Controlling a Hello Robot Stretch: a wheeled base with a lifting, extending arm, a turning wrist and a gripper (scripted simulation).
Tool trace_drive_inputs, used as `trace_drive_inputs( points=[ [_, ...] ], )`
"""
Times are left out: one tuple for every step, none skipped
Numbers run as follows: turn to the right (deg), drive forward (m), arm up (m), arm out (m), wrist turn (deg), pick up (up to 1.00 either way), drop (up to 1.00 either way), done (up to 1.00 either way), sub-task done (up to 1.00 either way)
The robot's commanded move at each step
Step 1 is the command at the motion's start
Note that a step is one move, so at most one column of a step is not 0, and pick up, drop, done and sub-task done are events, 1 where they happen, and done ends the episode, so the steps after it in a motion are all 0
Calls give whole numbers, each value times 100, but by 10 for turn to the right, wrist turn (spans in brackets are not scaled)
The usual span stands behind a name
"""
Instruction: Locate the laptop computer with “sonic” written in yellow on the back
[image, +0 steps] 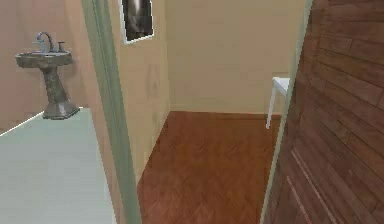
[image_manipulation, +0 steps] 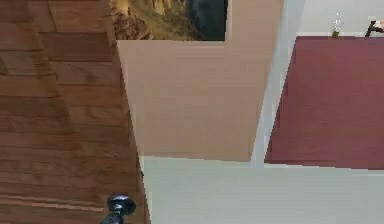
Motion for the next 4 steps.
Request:
trace_drive_inputs(
  points=[
    [0, 35, 0, 0, 0, 0, 0, 0, 0],
    [0, 80, 0, 0, 0, 0, 0, 0, 0],
    [450, 0, 0, 0, 0, 0, 0, 0, 0],
    [60, 0, 0, 0, 0, 0, 0, 0, 0]
  ],
)
